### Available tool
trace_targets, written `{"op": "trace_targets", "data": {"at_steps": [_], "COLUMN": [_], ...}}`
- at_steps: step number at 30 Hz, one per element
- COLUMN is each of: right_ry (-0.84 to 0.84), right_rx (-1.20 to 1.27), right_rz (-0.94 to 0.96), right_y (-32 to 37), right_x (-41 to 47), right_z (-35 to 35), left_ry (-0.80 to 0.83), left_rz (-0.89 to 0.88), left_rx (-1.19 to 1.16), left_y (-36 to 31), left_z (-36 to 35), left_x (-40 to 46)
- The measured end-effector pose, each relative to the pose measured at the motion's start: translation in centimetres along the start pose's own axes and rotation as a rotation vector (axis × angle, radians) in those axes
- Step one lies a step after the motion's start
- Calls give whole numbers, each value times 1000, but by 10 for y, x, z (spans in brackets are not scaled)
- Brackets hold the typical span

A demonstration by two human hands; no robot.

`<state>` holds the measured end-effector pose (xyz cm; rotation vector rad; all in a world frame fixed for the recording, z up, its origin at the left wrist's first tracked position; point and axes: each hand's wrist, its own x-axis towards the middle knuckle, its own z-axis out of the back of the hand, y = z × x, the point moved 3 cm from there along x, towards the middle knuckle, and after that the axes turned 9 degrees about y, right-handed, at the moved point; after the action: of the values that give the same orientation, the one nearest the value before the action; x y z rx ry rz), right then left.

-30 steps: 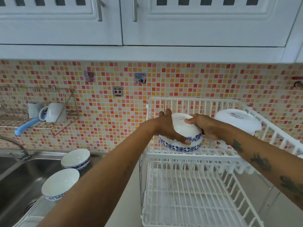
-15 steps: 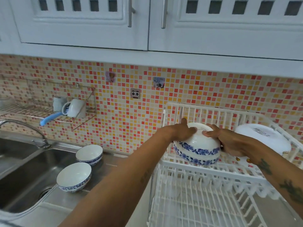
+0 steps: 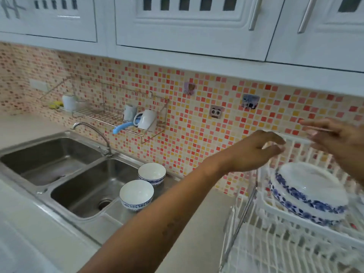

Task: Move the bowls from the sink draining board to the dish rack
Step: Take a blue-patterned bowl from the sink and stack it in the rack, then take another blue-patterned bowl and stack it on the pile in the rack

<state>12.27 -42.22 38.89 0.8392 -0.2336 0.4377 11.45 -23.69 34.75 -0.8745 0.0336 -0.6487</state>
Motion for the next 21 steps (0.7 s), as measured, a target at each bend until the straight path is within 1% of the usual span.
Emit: {"op": "trace_targets", "data": {"at_steps": [2,4,5,7,8,11,13,16,19,21], "right_ry": [-16,90,134,165,186,308,396,530,526,494], "right_rx": [136,293,333,370,342,332,347,390,467,474], "right_rz": [133,246,287,319,343,364,290,55,-246,-410], "right_y": [17,52,70,102,114,124,119,85,27,-12], "right_x": [11,14,16,28,31,46,64,97,122,127], "right_z": [-7,-32,-50,-92,-113,-179,-229,-312,-402,-454], "left_ry": [-19,9,16,12,0,-63,-139,-299,-451,-551], "left_rz": [55,212,307,496,570,741,845,953,969,948], "left_rx": [-156,-327,-405,-508,-548,-675,-694,-705,-705,-624], "left_y": [29,70,94,144,170,249,294,350,398,422], "left_z": [27,54,66,84,91,102,105,105,102,98], "left_x": [-29,-57,-71,-100,-115,-158,-185,-215,-229,-230]}}
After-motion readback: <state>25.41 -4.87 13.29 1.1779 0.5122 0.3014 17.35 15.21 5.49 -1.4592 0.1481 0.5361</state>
